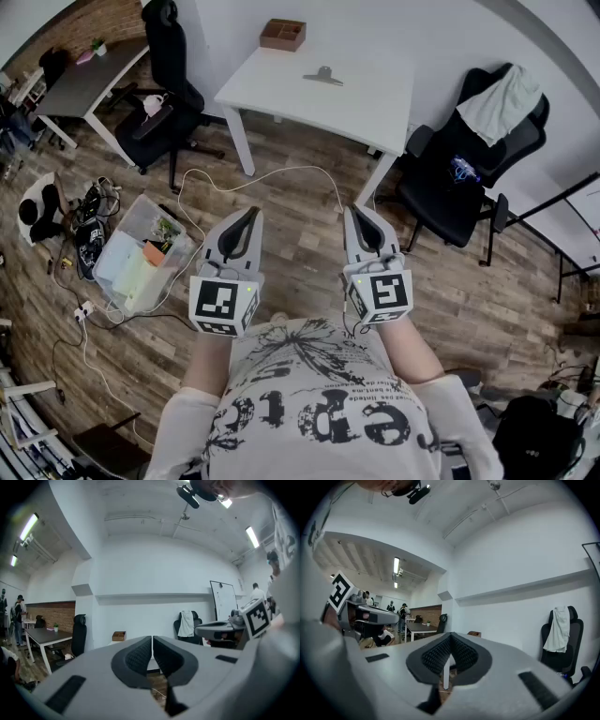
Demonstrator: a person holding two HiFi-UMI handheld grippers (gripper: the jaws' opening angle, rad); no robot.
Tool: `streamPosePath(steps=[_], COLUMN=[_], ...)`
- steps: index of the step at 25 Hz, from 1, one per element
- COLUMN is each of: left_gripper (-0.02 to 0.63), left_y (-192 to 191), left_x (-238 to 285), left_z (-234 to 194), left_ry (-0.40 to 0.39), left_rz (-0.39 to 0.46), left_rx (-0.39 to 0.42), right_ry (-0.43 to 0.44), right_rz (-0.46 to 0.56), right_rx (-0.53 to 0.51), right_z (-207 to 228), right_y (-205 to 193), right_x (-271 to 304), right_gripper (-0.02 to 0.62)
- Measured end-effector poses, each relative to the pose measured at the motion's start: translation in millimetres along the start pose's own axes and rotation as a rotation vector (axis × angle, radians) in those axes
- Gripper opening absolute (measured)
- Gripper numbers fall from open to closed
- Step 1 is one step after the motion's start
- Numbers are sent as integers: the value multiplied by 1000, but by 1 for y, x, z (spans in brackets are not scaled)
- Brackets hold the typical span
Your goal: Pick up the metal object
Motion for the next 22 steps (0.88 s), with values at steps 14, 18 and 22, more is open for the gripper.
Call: streamPosePath(steps=[14, 18, 22], left_gripper=[11, 11, 11], left_y=[-8, -18, -23], left_x=[2, -6, -14], left_z=[-22, -49, -78], left_ry=[-24, -15, -7], left_rz=[-29, -49, -60], left_rx=[-15, -34, -43], right_ry=[-35, -52, -59], right_rz=[-34, -56, -78], right_rx=[49, 75, 80], right_z=[-12, -28, -48], right_y=[-7, -15, -18], right_x=[18, 32, 48], right_gripper=[-9, -8, -8])
Point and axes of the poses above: the fingertips, and each gripper's own axes: x forward along the fingers, z to its right, y out of its top, the point moved 3 cm from there along -x, backward along the fingers, and after that the axes turned 15 degrees about -x, right-handed, at the moved point
